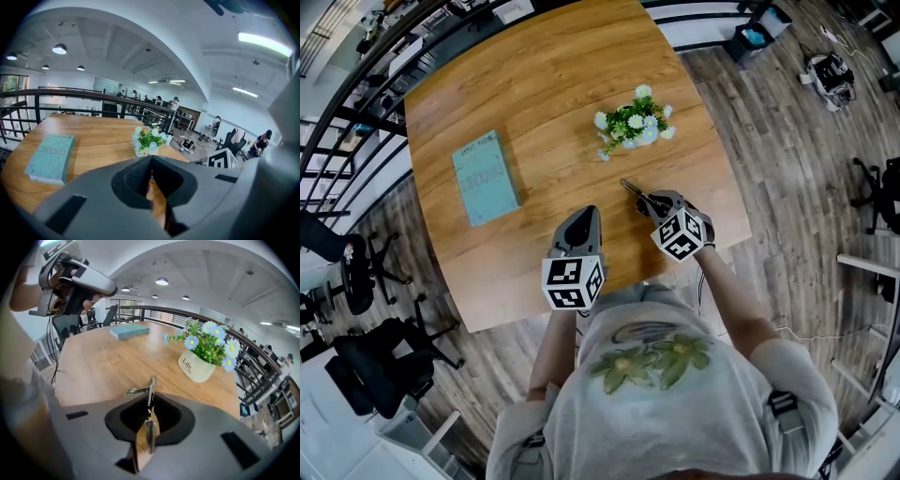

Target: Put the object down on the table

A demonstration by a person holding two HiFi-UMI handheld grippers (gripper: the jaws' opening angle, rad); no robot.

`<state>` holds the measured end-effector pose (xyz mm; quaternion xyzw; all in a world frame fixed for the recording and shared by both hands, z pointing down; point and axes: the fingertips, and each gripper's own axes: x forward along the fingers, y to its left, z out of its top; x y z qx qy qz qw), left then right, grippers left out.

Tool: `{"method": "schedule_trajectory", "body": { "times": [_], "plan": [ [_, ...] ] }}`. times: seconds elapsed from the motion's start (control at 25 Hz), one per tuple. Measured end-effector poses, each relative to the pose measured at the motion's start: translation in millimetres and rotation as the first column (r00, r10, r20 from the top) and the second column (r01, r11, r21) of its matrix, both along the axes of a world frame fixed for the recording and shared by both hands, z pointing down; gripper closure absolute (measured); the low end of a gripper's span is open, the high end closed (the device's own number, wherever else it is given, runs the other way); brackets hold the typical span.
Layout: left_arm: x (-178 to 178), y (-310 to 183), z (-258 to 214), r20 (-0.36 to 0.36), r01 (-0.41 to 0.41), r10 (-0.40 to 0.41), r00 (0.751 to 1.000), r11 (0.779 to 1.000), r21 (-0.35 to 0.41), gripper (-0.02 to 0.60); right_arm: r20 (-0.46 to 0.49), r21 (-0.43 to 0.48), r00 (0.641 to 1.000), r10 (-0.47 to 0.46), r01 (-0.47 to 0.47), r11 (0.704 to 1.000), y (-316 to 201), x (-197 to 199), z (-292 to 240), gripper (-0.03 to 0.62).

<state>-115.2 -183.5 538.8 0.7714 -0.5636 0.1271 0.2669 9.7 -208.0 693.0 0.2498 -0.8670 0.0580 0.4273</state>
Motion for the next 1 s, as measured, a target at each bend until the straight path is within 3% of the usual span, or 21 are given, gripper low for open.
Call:
{"method": "schedule_trajectory", "body": {
  "times": [0.4,1.0],
  "plan": [
    [0.1,4.6,2.0,-0.005,0.006,-0.006,1.000,1.000,0.000,0.566,-0.002,-0.017,0.999,-0.040,0.040,0.999,17.9,-9.5,11.3,0.513],
    [-0.3,12.8,6.0,-0.011,0.011,-0.011,1.000,1.000,-0.006,0.566,0.066,-0.075,0.998,-0.008,0.013,0.997,30.5,-16.0,21.5,0.468]
  ]
}}
